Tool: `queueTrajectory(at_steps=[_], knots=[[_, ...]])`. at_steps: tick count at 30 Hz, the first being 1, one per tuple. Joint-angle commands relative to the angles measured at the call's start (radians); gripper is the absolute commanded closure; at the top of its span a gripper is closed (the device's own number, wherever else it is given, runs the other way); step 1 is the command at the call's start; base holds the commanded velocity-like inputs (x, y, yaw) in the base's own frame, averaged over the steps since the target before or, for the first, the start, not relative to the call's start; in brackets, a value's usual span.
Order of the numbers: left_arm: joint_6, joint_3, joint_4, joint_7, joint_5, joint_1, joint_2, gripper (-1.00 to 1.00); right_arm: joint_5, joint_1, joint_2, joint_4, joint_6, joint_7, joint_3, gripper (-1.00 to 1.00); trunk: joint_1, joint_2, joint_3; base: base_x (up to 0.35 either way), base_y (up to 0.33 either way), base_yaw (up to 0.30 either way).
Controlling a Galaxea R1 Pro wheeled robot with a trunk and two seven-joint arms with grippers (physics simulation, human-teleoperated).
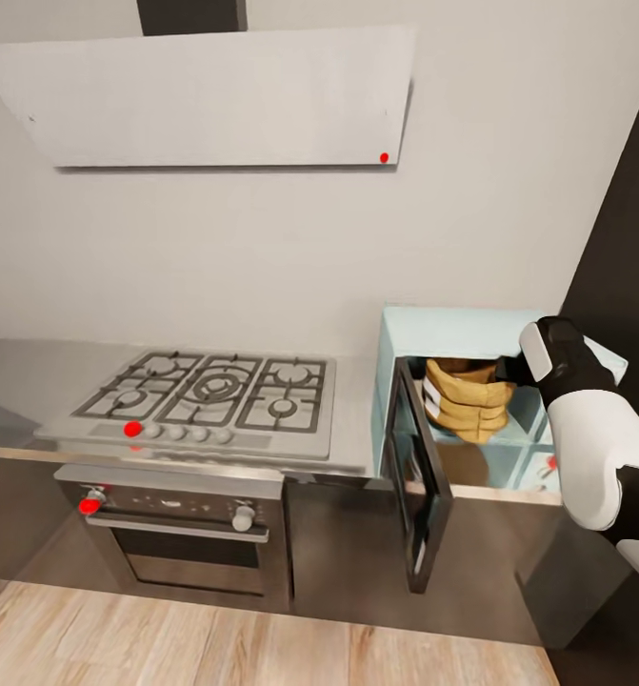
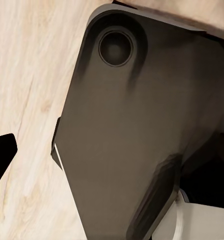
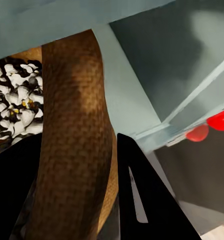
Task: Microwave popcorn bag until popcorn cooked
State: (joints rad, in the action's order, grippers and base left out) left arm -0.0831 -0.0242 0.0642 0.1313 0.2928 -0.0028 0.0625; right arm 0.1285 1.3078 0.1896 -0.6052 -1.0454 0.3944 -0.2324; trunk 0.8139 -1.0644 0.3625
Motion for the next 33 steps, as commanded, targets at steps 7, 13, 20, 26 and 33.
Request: queueTrajectory(at_steps=[7,13,20,26,33], knots=[[-0.003,-0.002,0.0,0.002,0.003,0.0,0.0,-1.0,0.011,0.001,0.001,-0.001,-0.002,0.01,-0.002,1.0,0.0,-0.001,0.001,0.14,0.0,0.0],[-0.003,-0.002,0.0,0.002,0.003,0.0,0.0,-1.0,0.011,0.001,0.001,-0.001,-0.002,0.011,-0.001,1.0,0.0,-0.001,0.001,0.08,0.0,0.0],[-0.003,-0.002,0.0,0.002,0.003,0.0,0.0,-1.0,0.011,0.001,0.002,0.002,-0.002,0.011,-0.002,-1.0,0.0,-0.001,0.001,0.004,0.0,0.0],[-0.003,-0.001,0.0,0.002,0.003,0.0,0.0,-1.0,0.011,0.001,0.002,-0.006,-0.002,0.01,-0.002,-1.0,0.0,-0.001,0.001,-0.003,0.0,0.0],[-0.003,0.0,0.0,0.002,0.0,0.0,0.002,-1.0,0.011,0.001,0.004,-0.01,-0.002,0.009,-0.002,-1.0,0.0,-0.001,0.001,-0.27,0.0,0.0]])
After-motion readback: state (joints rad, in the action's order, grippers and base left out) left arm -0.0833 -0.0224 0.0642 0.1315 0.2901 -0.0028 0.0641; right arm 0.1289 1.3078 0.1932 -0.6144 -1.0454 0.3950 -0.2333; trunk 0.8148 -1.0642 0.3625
